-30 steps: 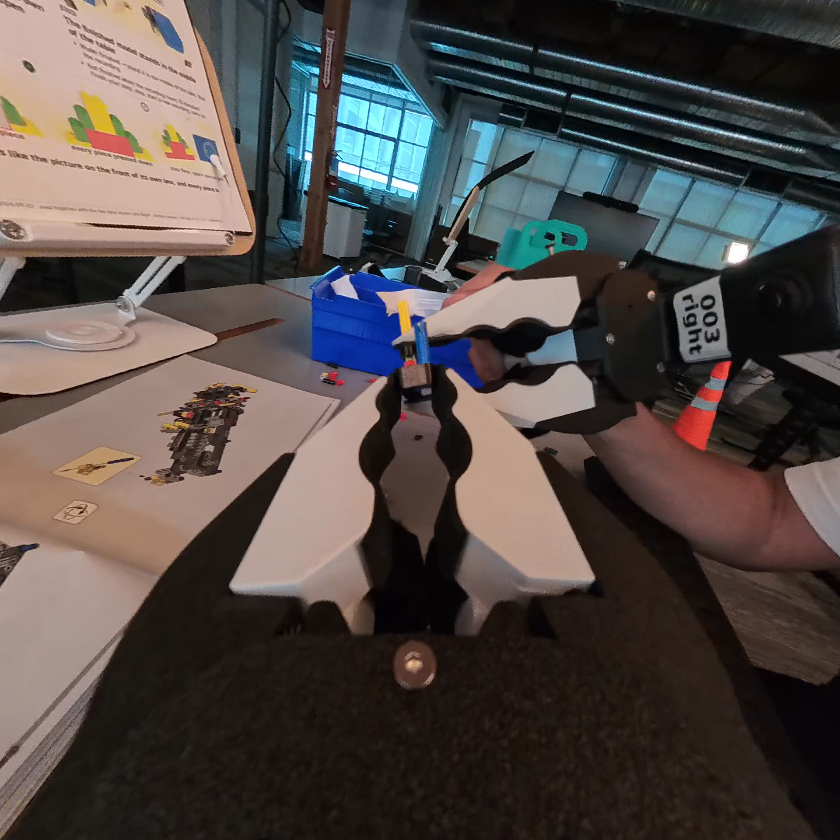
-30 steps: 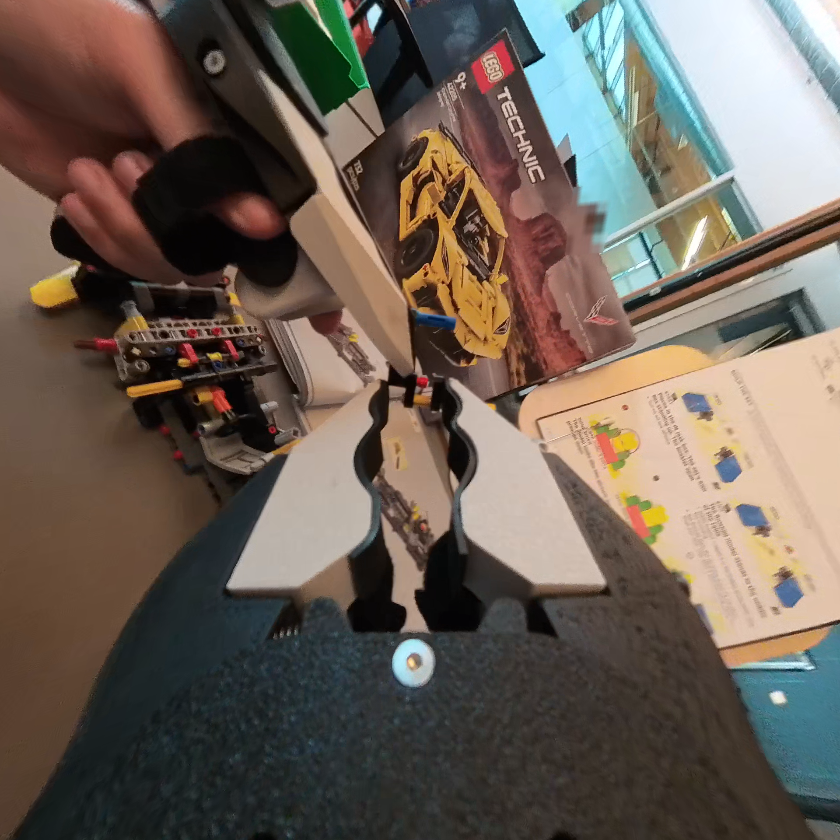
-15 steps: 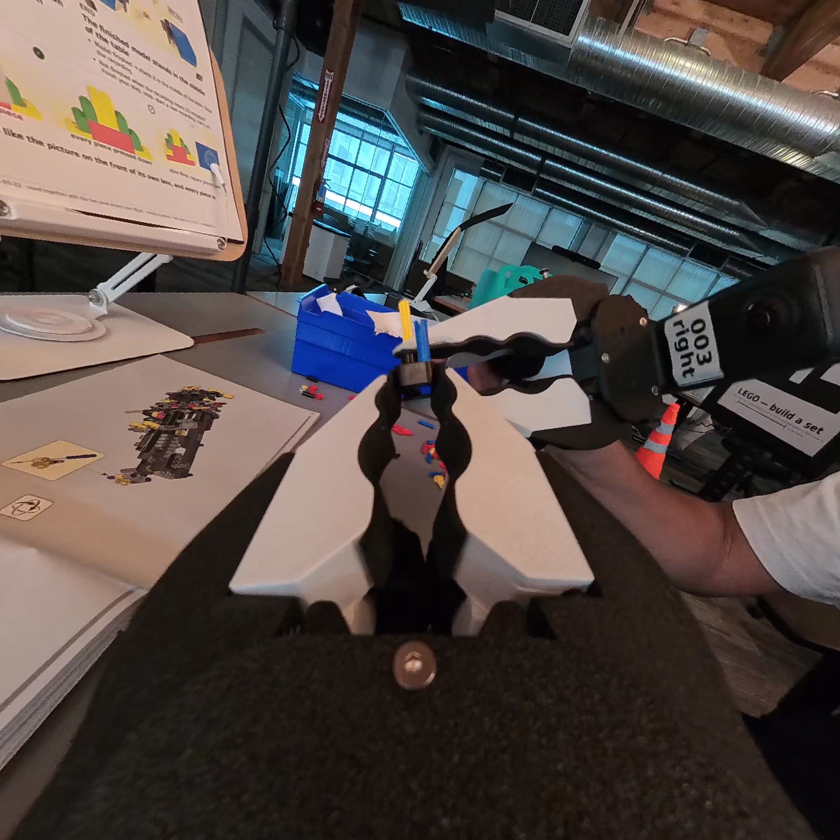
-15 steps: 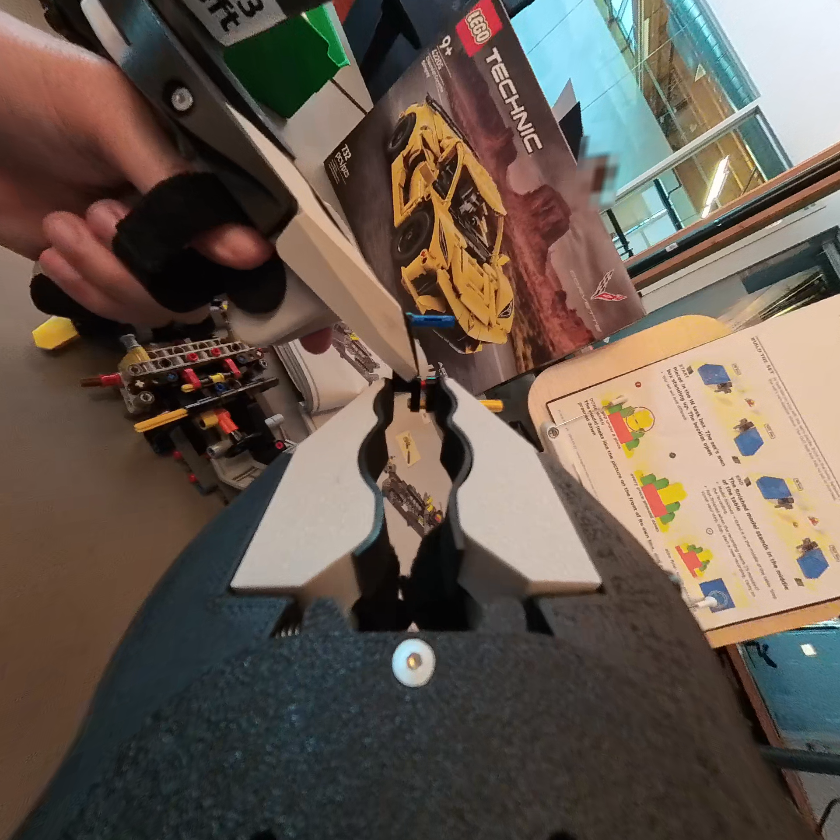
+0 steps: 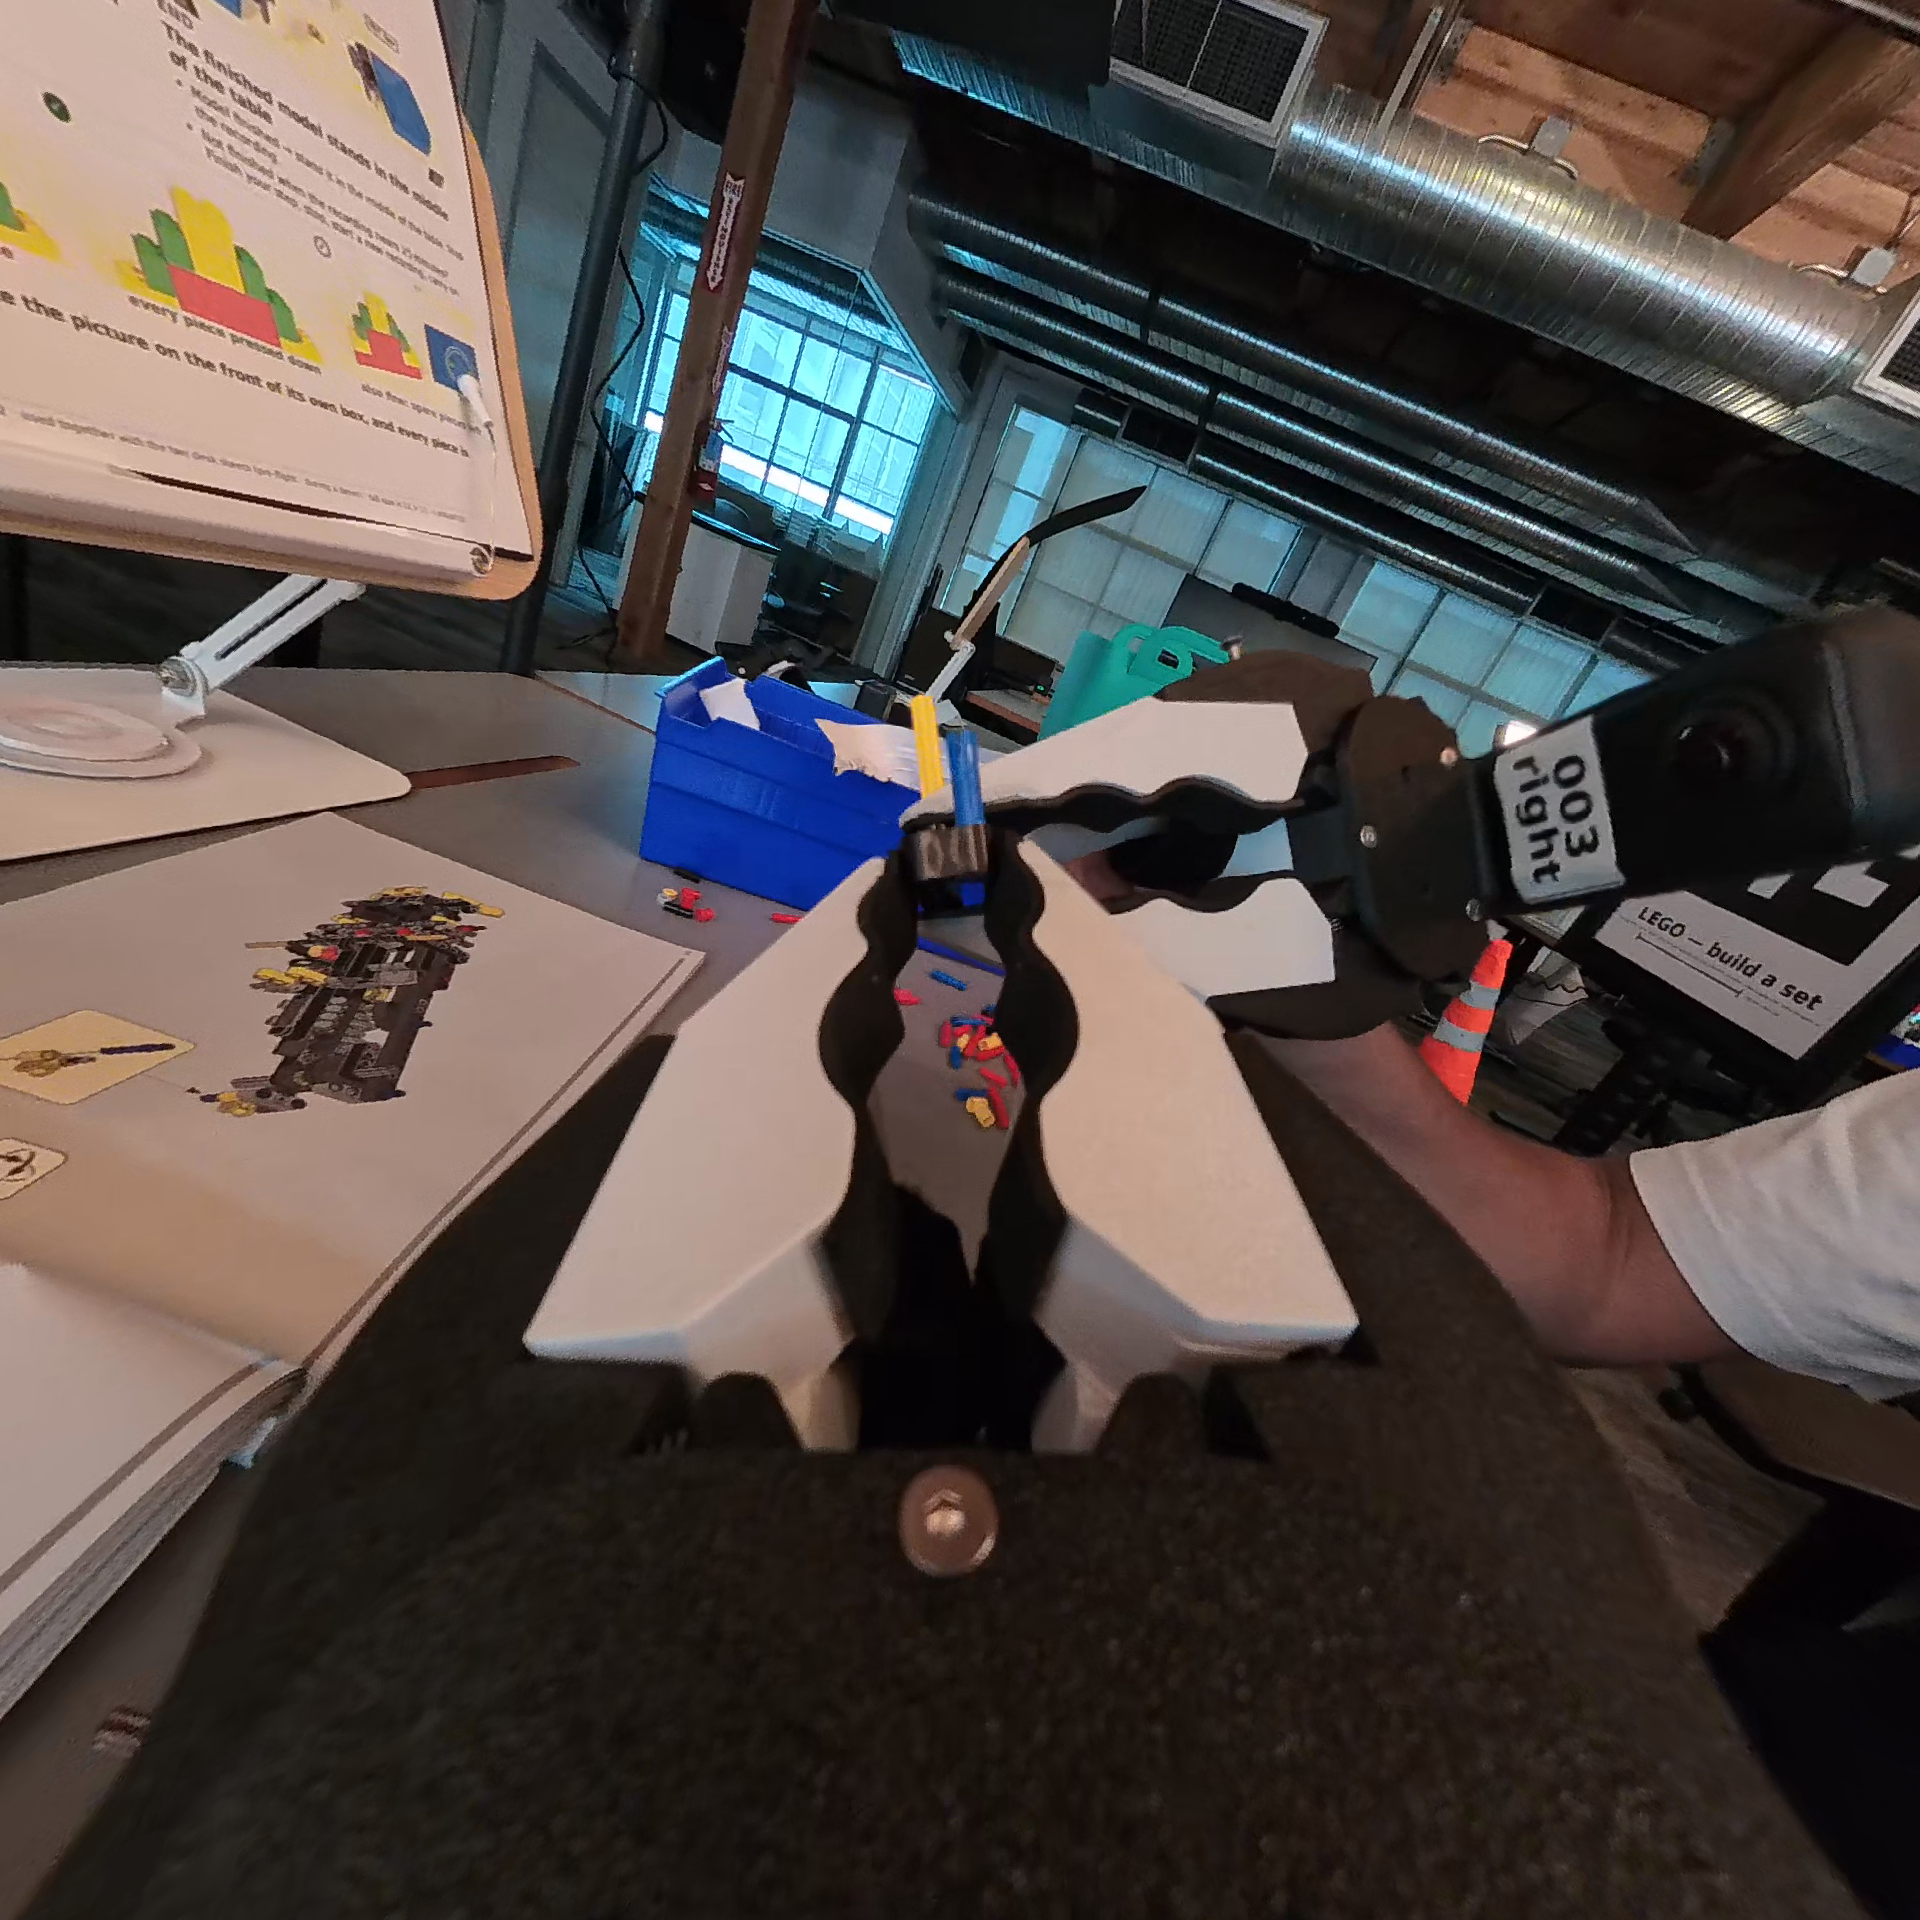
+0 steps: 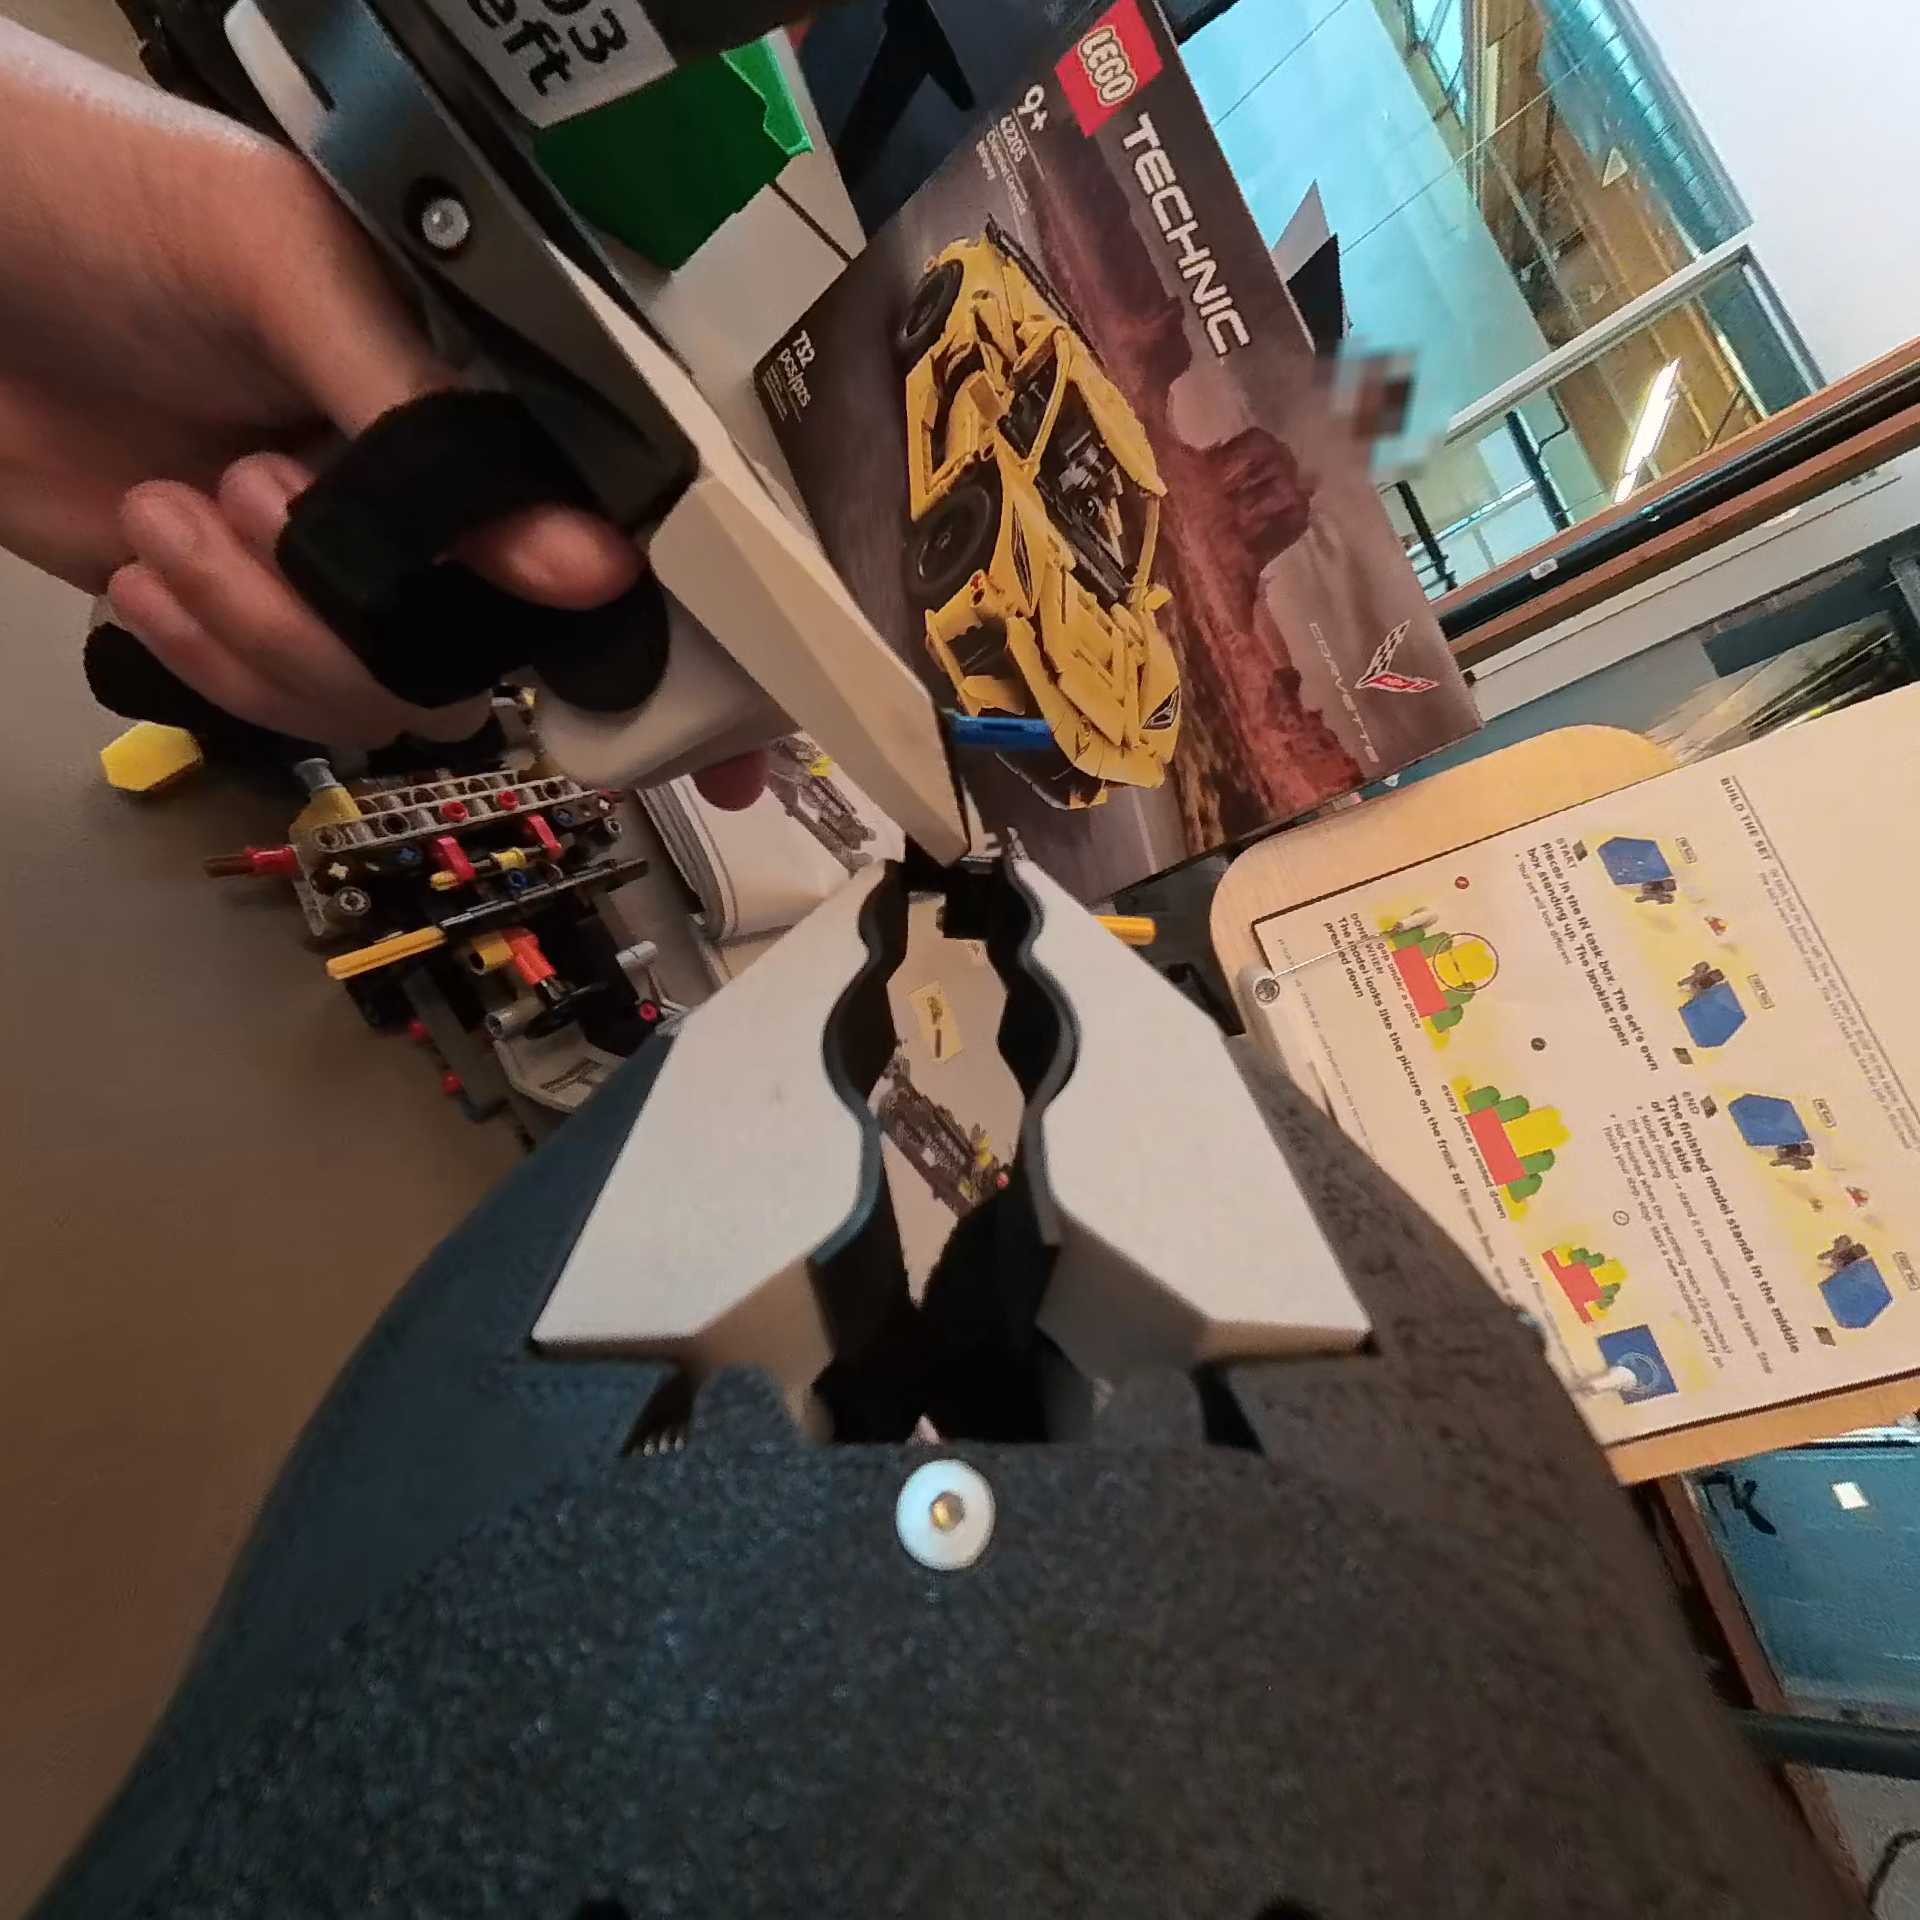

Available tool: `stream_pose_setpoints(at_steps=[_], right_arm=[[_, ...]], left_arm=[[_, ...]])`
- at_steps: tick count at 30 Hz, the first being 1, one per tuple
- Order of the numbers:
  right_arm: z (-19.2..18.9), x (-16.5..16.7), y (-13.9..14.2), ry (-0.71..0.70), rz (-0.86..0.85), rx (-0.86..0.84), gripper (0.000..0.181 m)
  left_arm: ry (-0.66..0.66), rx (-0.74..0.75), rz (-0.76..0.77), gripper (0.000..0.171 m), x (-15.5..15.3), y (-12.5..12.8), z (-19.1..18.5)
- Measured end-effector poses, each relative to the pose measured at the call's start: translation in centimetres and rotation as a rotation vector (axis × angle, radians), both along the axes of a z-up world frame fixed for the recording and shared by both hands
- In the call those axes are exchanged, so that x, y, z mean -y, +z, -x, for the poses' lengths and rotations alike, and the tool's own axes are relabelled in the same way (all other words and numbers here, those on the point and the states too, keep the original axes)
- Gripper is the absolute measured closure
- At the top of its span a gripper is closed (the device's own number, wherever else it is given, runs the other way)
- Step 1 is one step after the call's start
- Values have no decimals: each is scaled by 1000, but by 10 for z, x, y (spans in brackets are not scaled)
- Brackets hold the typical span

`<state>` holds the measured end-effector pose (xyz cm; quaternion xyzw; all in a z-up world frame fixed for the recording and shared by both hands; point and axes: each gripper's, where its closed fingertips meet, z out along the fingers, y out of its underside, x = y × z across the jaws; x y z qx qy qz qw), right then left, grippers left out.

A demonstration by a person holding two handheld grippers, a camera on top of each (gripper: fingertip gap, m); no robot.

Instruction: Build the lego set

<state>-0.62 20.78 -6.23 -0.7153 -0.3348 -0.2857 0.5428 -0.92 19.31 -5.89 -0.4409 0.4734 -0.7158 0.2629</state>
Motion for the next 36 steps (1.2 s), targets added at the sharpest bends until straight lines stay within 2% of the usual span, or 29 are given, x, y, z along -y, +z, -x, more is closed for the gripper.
stream_pose_setpoints(at_steps=[3, 7, 9, 10, 13, 15, 16, 18, 20, 25, 29, 32, 36], right_arm=[[0, 0, 3, 7, -25, 15, 166], [-1, -7, 3, 17, -71, -7, 165], [-1, -7, 4, 27, -105, -15, 165], [-1, -6, 6, 31, -121, -45, 164], [0, 5, 23, 130, -154, -286, 155], [-13, 10, 35, 168, -149, -548, 160], [-12, 11, 32, 227, -77, -699, 162], [-6, 13, 24, 336, 64, -963, 155], [3, 18, 23, 454, 128, -1094, 155], [10, 22, 30, 525, 120, -1151, 161], [9, 17, 32, 493, 82, -1146, 168], [8, 16, 34, 508, 81, -1202, 176], [8, 14, 33, 523, 113, -1290, 172]], left_arm=[[-4, 11, 6, 161, 0, 3, 1], [56, 8, -64, 161, -7, 2, -2], [101, 24, -159, 161, -8, 2, -3], [173, 41, -244, 161, -13, 2, -3], [436, 167, -621, 161, -29, 16, 3], [654, 240, -1017, 160, -33, 19, 5], [733, 290, -1218, 161, -29, 18, 6], [832, 387, -1537, 161, -14, 15, 6], [906, 454, -1712, 160, -6, 15, 7], [961, 529, -1843, 160, -4, 20, 10], [996, 595, -1937, 161, 2, 22, 12], [1029, 620, -2001, 160, 3, 24, 13], [1037, 641, -2029, 161, 5, 23, 14]])
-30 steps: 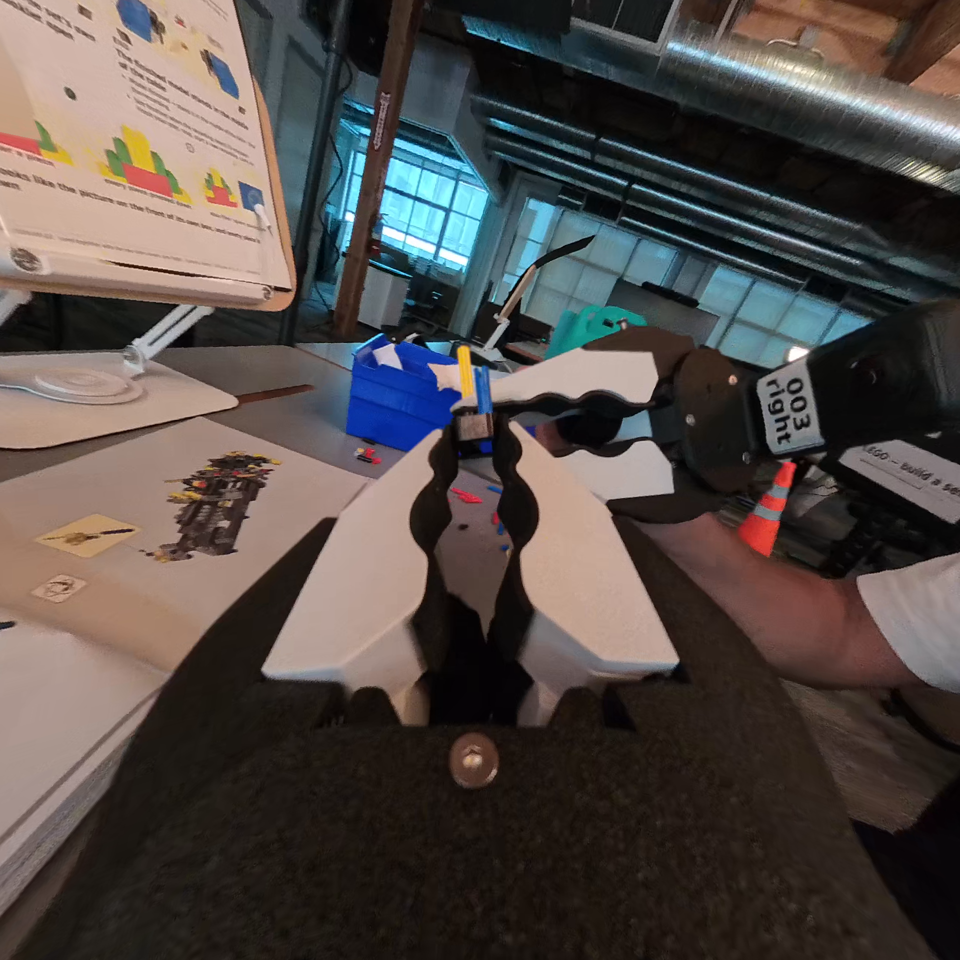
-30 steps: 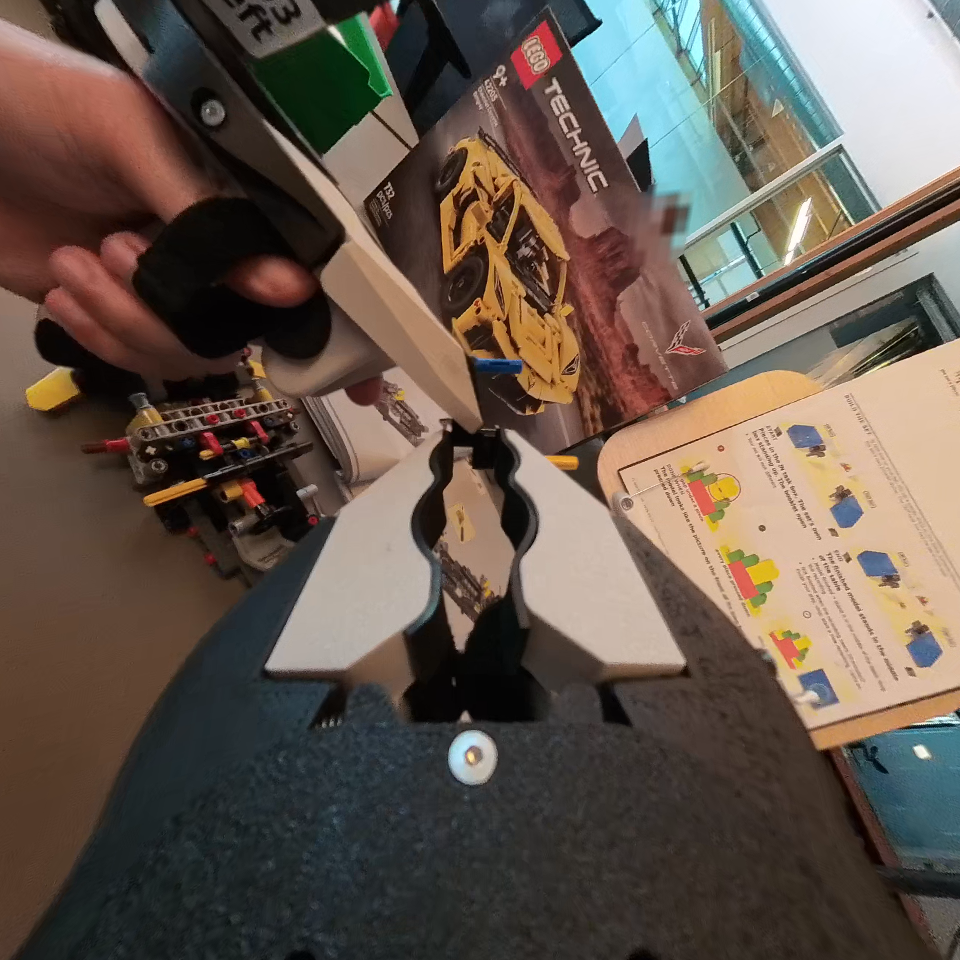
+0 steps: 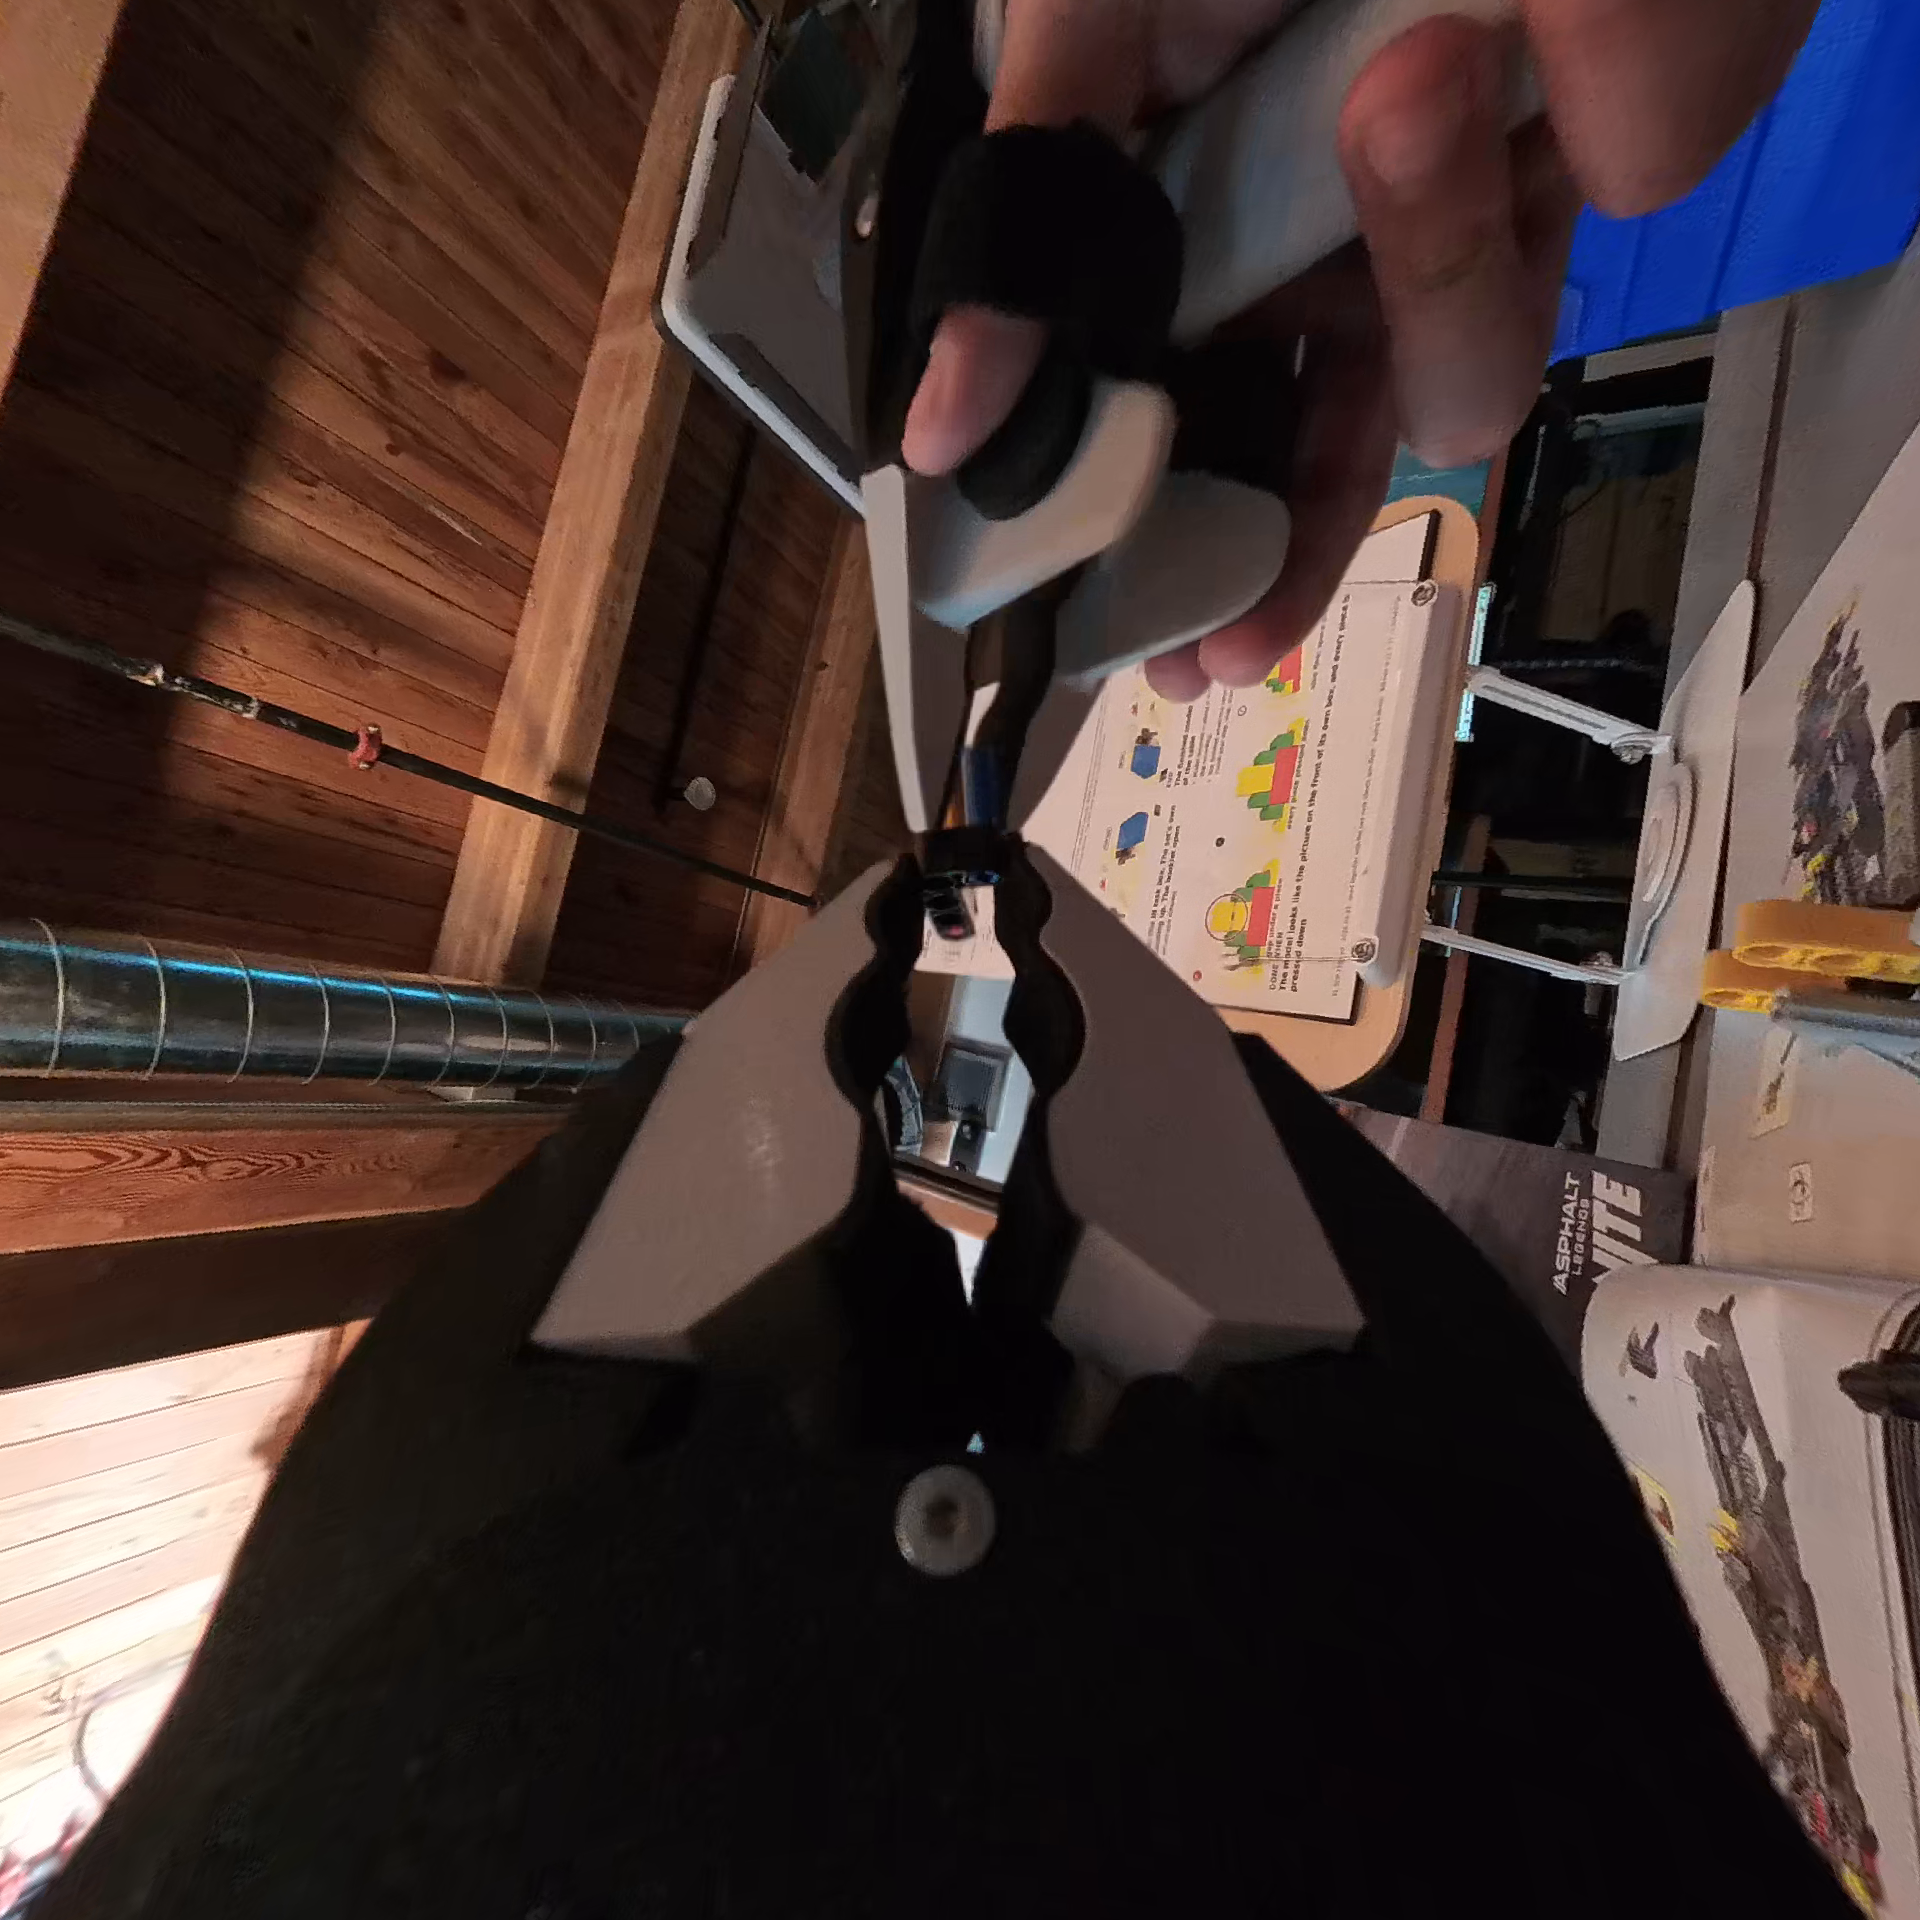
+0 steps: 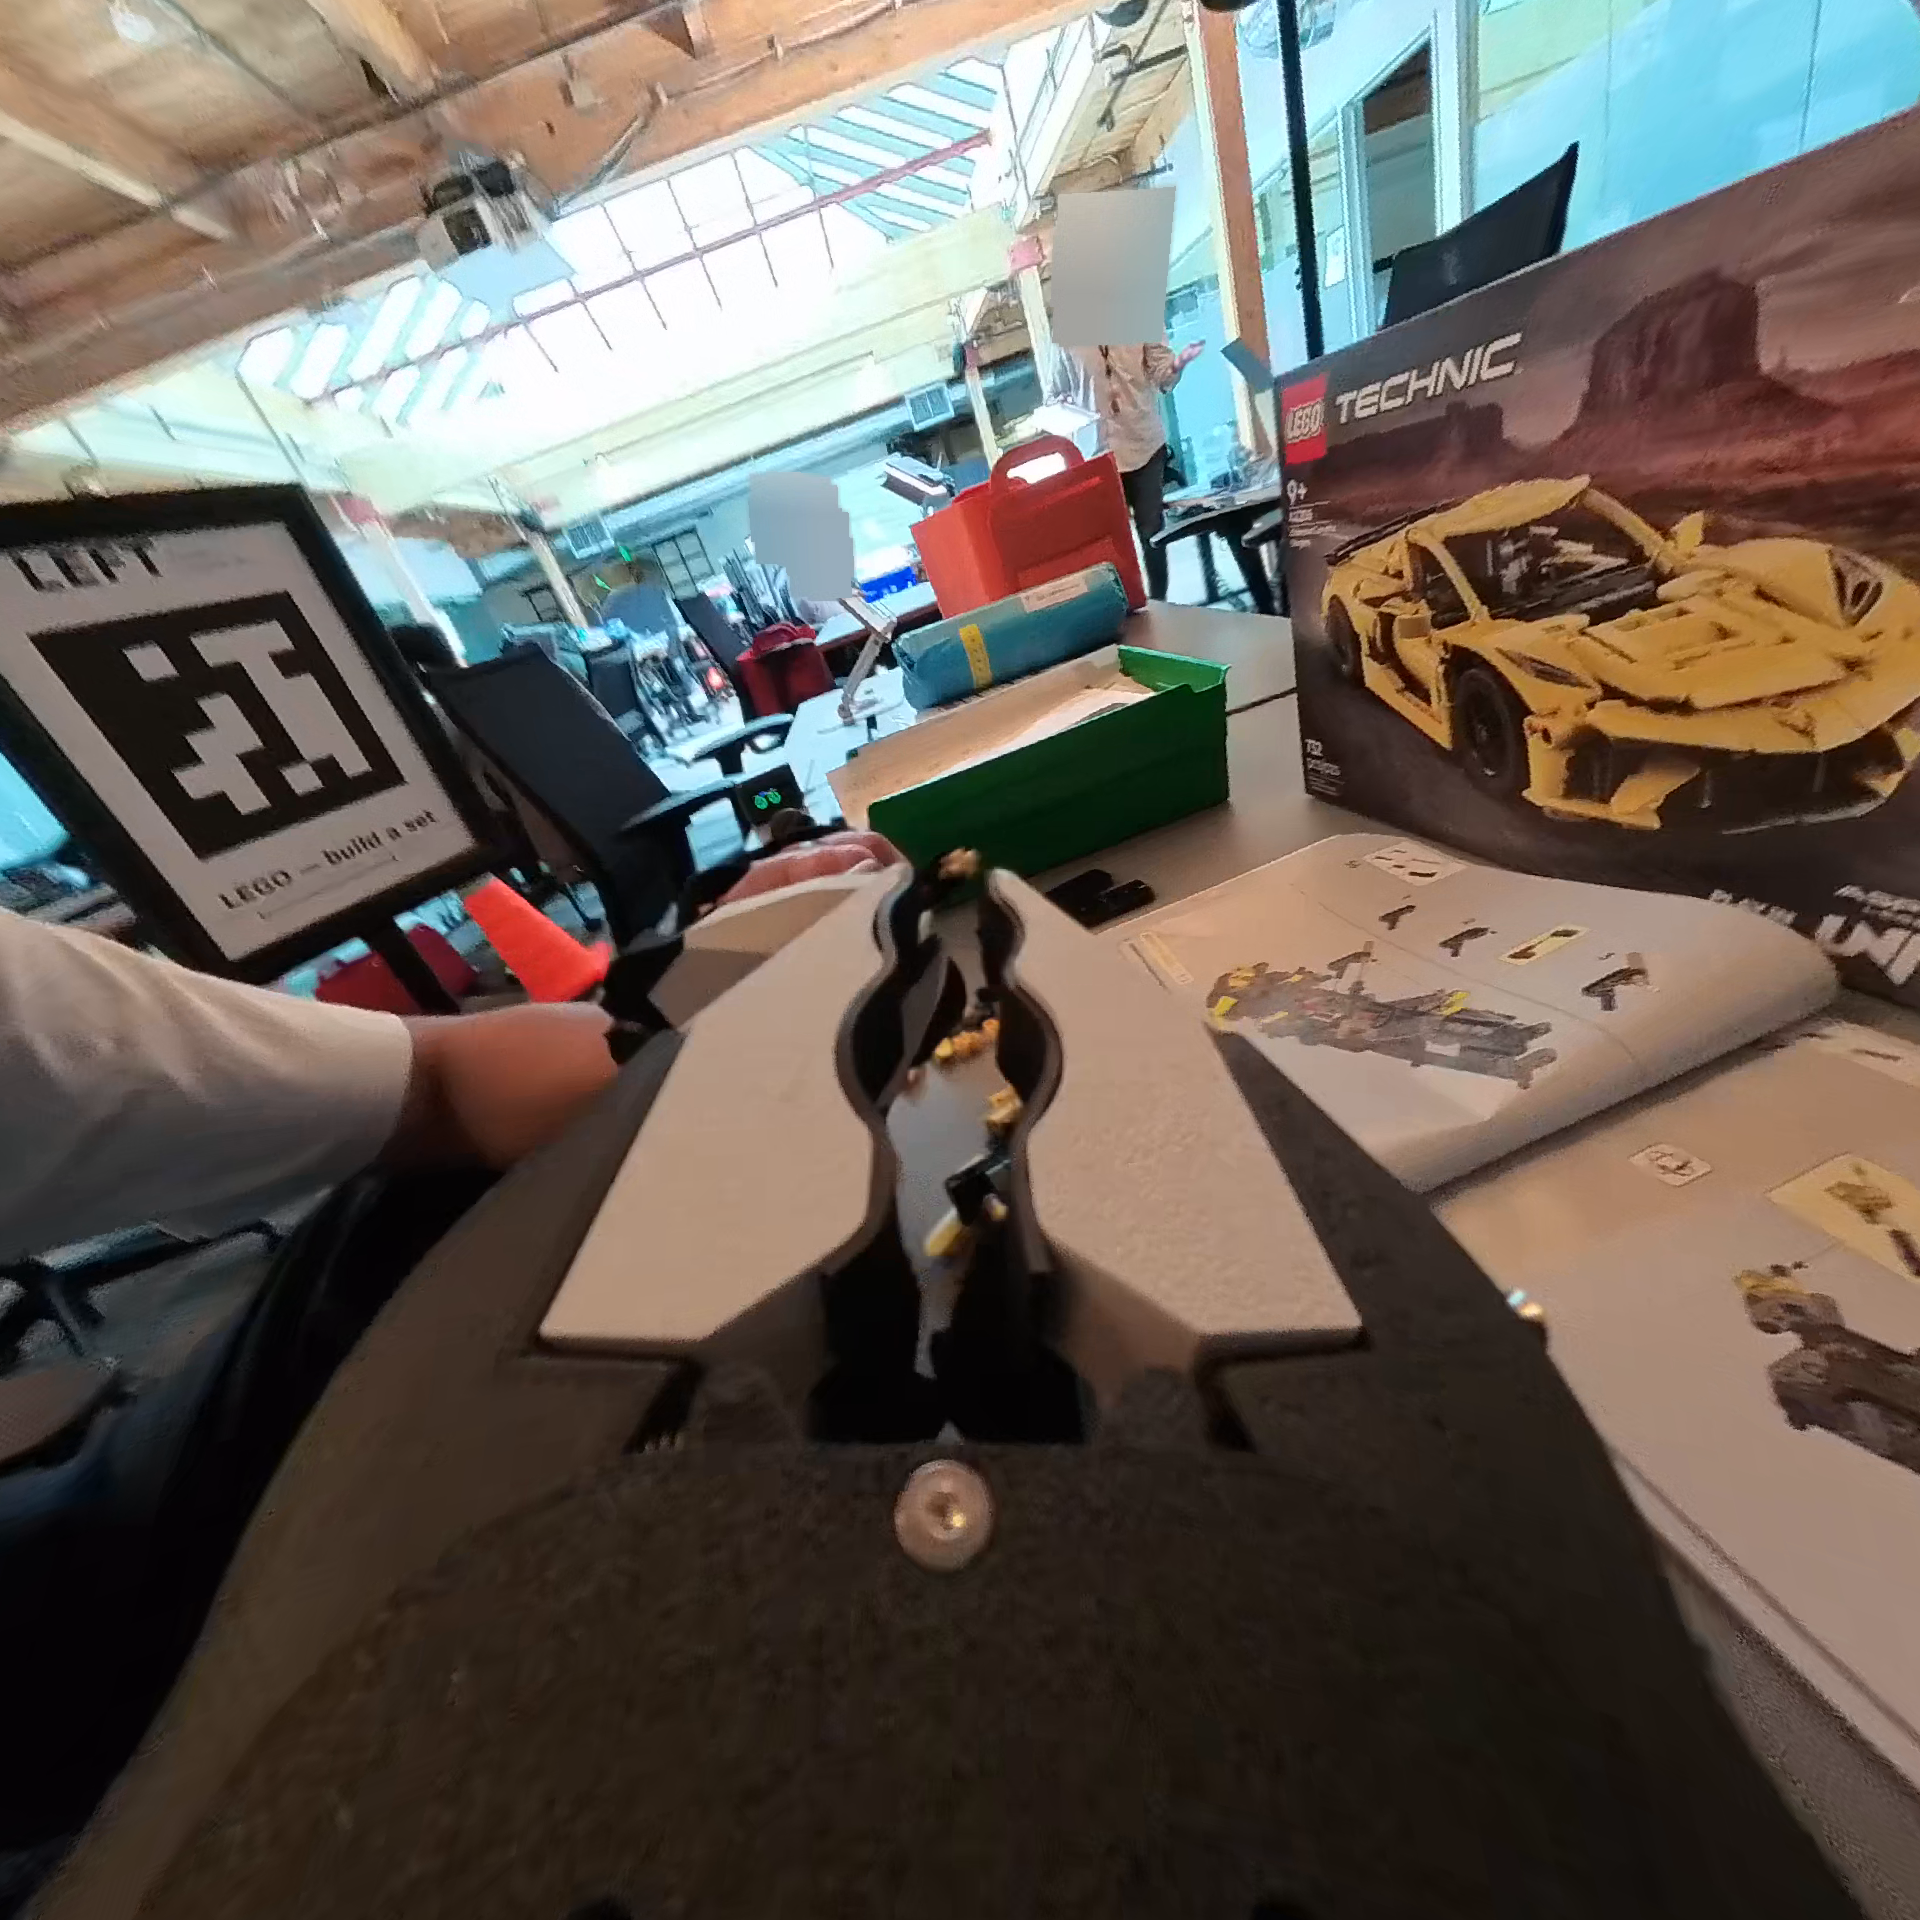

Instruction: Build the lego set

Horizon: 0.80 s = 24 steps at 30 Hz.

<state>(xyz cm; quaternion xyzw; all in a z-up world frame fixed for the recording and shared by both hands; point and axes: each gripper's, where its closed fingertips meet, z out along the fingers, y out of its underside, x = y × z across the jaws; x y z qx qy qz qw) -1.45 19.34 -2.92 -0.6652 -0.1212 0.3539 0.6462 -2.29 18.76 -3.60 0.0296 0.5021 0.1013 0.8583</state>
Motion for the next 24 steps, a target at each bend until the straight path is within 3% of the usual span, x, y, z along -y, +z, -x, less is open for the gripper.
stream_pose_setpoints(at_steps=[4, 8, 24], right_arm=[[-3, 4, 11, 47, -10, -124, 175], [-2, 2, 0, 24, 6, -31, 175], [1, -1, -2, 30, 19, -41, 176]], left_arm=[[-8, -1, -18, 161, 4, -3, -1], [-7, -3, 3, 161, 2, -2, -1], [-1, 0, 21, 161, 1, -2, -1]])
